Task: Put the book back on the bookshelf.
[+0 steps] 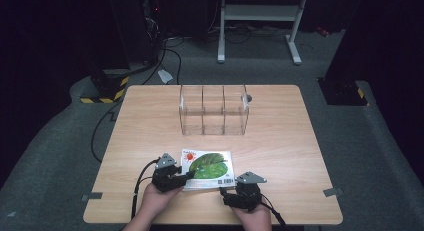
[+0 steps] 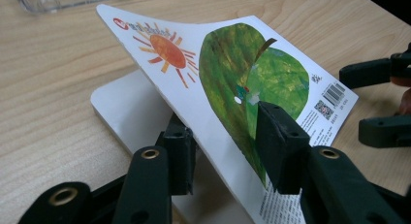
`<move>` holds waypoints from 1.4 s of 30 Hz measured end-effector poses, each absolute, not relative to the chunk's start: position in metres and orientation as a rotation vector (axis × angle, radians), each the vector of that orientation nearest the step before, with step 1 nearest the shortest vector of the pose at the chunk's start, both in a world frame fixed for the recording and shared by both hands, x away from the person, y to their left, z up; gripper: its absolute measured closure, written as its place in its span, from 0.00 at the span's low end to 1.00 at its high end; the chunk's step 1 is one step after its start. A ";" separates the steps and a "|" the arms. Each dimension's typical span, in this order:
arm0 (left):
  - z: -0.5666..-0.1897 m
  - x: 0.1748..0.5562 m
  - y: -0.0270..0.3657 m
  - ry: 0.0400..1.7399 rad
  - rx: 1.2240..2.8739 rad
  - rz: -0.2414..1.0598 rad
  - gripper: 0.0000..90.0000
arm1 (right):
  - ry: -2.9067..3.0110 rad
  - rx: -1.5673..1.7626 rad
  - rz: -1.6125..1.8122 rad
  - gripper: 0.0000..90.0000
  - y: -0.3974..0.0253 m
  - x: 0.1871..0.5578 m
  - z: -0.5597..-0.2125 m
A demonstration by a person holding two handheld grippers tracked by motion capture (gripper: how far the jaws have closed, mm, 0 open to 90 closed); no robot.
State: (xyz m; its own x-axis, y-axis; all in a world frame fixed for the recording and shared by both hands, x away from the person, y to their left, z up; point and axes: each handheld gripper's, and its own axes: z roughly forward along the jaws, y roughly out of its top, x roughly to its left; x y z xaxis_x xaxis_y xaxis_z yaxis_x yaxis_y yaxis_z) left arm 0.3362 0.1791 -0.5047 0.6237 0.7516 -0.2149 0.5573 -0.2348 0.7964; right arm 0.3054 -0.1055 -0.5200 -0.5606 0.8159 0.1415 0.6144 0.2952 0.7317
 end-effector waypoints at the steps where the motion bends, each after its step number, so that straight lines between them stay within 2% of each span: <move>1: -0.504 0.335 0.179 1.020 1.924 0.285 0.69 | 2.302 1.298 1.131 0.26 -0.106 0.305 -0.520; 3: -0.503 0.334 0.179 1.007 1.916 0.297 0.72 | 2.294 1.298 1.135 0.26 -0.107 0.305 -0.519; 18: -0.491 0.318 0.172 0.862 1.932 0.470 0.73 | 2.209 1.291 1.233 0.28 -0.118 0.306 -0.510; 30: -0.489 0.313 0.170 0.792 1.919 0.504 0.75 | 2.253 1.370 1.272 0.18 -0.115 0.329 -0.516; 37: -0.488 0.312 0.170 0.775 1.918 0.512 0.76 | 2.291 1.398 1.276 0.17 -0.114 0.340 -0.517; 42: -0.487 0.310 0.170 0.761 1.917 0.523 0.76 | 2.320 1.423 1.330 0.21 -0.113 0.350 -0.517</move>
